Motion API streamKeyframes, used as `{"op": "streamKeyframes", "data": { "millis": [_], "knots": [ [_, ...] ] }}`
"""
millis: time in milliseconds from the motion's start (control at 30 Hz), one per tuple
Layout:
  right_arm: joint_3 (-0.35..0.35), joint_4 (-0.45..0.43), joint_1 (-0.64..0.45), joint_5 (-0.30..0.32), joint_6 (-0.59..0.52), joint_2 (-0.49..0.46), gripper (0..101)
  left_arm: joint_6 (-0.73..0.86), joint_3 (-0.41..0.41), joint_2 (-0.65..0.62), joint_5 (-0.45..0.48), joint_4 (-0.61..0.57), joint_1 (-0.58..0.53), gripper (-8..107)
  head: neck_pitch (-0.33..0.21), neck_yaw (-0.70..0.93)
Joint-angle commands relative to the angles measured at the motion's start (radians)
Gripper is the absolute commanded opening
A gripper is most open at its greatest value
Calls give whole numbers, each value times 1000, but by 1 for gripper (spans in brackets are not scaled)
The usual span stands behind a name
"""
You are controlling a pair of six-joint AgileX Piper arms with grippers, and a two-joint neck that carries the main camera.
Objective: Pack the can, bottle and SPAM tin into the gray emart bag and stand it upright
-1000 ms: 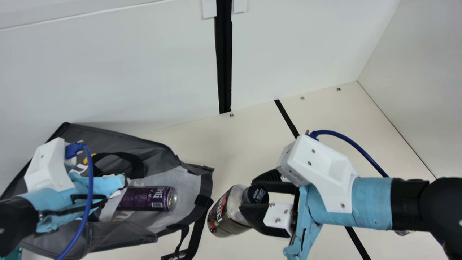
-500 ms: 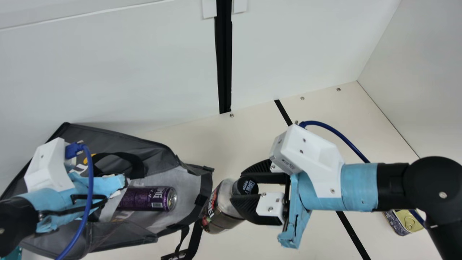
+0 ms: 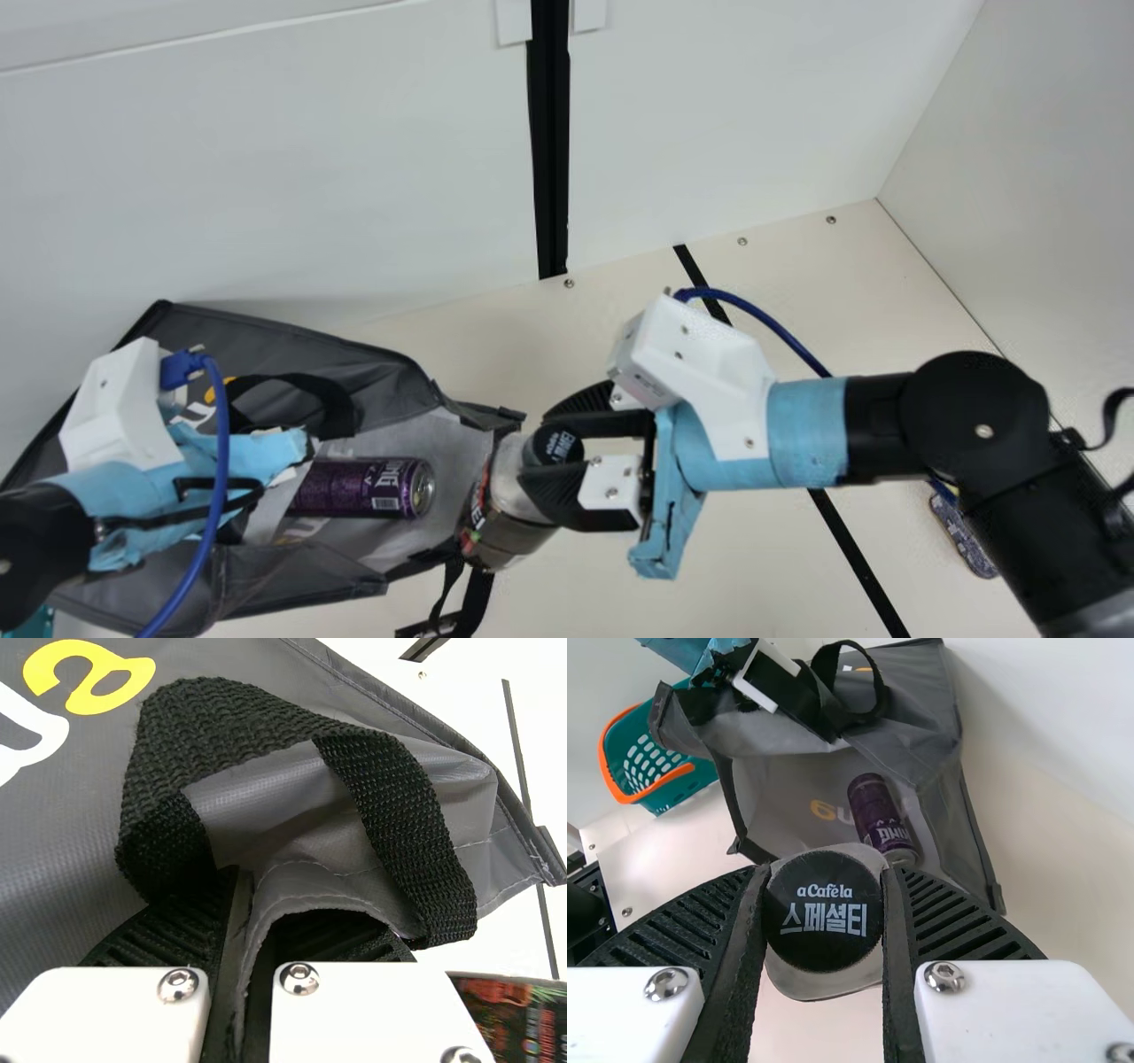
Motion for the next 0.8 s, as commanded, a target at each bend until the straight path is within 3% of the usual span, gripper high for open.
{"op": "streamKeyframes", "data": {
  "millis": [0, 767],
  "knots": [
    [1, 8, 31, -26, -8, 15, 0, 0, 0, 0, 0, 0, 0, -8, -23, -1],
    [-39, 94, 227, -220, -144, 223, 0, 0, 0, 0, 0, 0, 0, -8, -23, -1]
  ]
}}
